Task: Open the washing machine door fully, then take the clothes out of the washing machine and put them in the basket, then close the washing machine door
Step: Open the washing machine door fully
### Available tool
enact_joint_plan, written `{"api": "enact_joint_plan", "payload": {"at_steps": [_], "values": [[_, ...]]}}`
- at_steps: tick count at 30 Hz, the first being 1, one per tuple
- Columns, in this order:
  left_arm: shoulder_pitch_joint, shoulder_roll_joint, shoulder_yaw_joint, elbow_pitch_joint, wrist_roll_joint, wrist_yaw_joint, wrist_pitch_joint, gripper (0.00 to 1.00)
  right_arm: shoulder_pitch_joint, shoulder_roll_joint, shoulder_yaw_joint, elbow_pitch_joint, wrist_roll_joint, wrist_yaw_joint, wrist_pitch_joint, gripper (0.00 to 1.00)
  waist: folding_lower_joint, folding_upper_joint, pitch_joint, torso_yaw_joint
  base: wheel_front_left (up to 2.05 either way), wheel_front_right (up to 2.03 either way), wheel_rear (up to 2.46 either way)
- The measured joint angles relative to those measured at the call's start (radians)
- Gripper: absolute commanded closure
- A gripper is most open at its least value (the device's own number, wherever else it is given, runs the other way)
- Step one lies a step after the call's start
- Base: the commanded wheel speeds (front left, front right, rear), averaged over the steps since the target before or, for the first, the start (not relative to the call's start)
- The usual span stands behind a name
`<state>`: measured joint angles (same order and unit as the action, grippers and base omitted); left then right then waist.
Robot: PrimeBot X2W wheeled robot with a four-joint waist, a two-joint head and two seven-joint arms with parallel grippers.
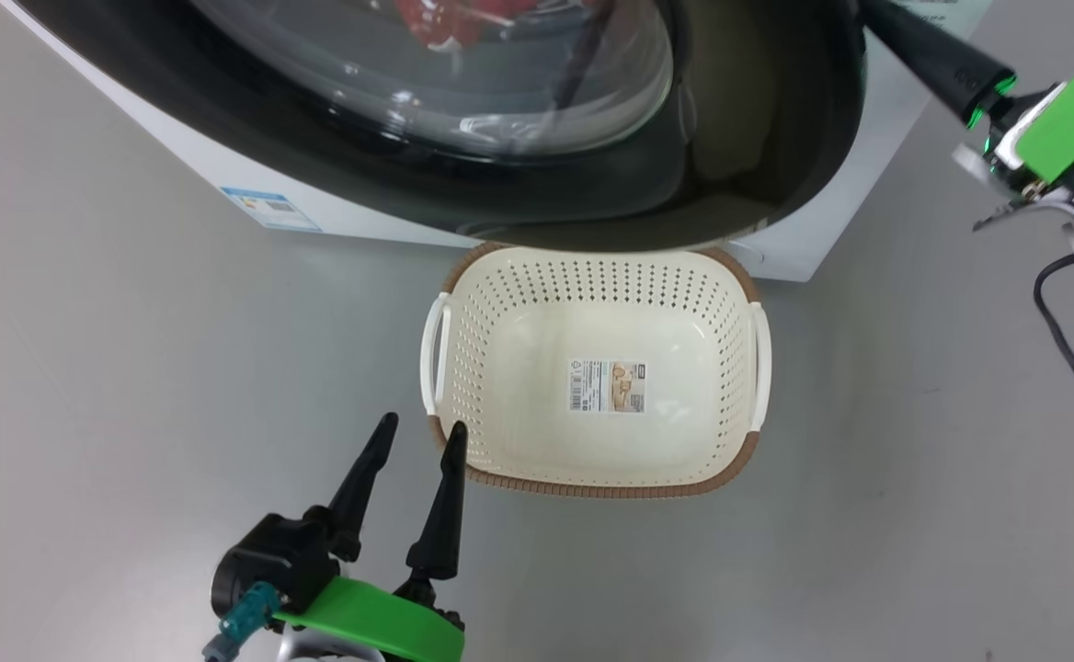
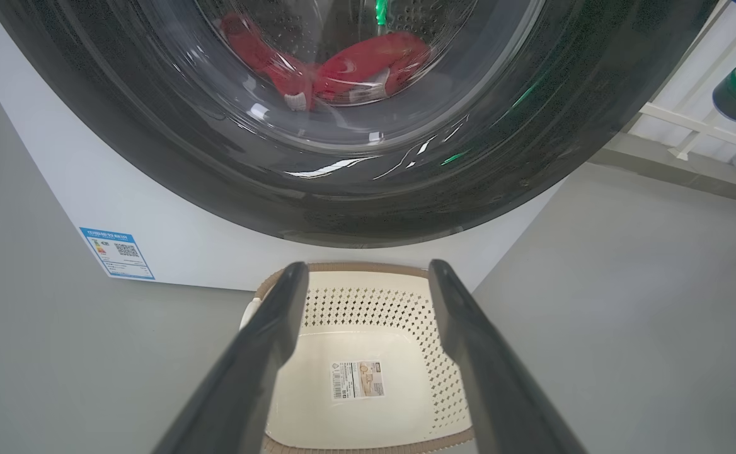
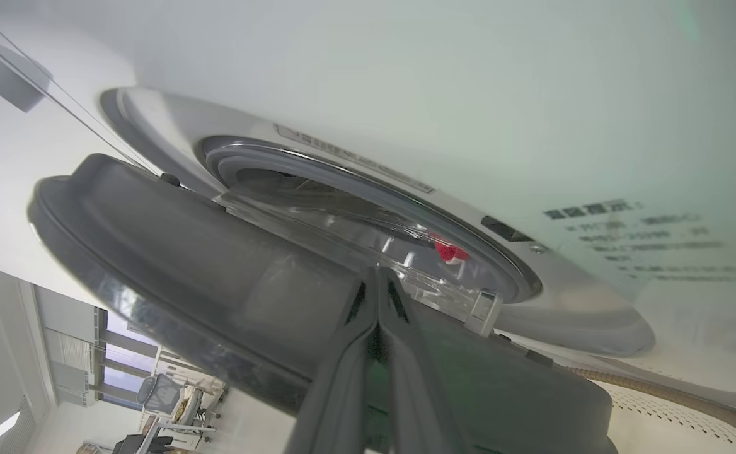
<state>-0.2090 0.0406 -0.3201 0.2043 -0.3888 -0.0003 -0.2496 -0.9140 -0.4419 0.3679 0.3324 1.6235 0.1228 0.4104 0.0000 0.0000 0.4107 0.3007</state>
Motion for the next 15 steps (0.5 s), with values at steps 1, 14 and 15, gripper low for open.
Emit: {"api": "enact_joint_plan", "payload": {"at_steps": [1, 14, 15], "values": [[0.0, 0.0, 0.001, 0.002, 0.0, 0.0, 0.0, 0.0, 0.016, 0.002, -0.001, -0.005, 0.0, 0.0, 0.007, 1.0, 0.0, 0.0, -0.01, -0.002, 0.0, 0.0, 0.0], [0.009, 0.0, 0.008, 0.007, 0.002, -0.002, 0.0, 0.0, 0.102, 0.038, 0.003, -0.021, -0.005, 0.0, 0.066, 1.0, 0.0, 0.0, -0.078, -0.014, 0.0, 0.0, 0.0], [0.012, 0.0, 0.011, 0.008, 0.0, -0.002, 0.0, 0.0, 0.11, 0.04, 0.004, -0.026, -0.006, 0.0, 0.067, 1.0, 0.0, 0.0, -0.084, -0.015, 0.0, 0.0, 0.0]]}}
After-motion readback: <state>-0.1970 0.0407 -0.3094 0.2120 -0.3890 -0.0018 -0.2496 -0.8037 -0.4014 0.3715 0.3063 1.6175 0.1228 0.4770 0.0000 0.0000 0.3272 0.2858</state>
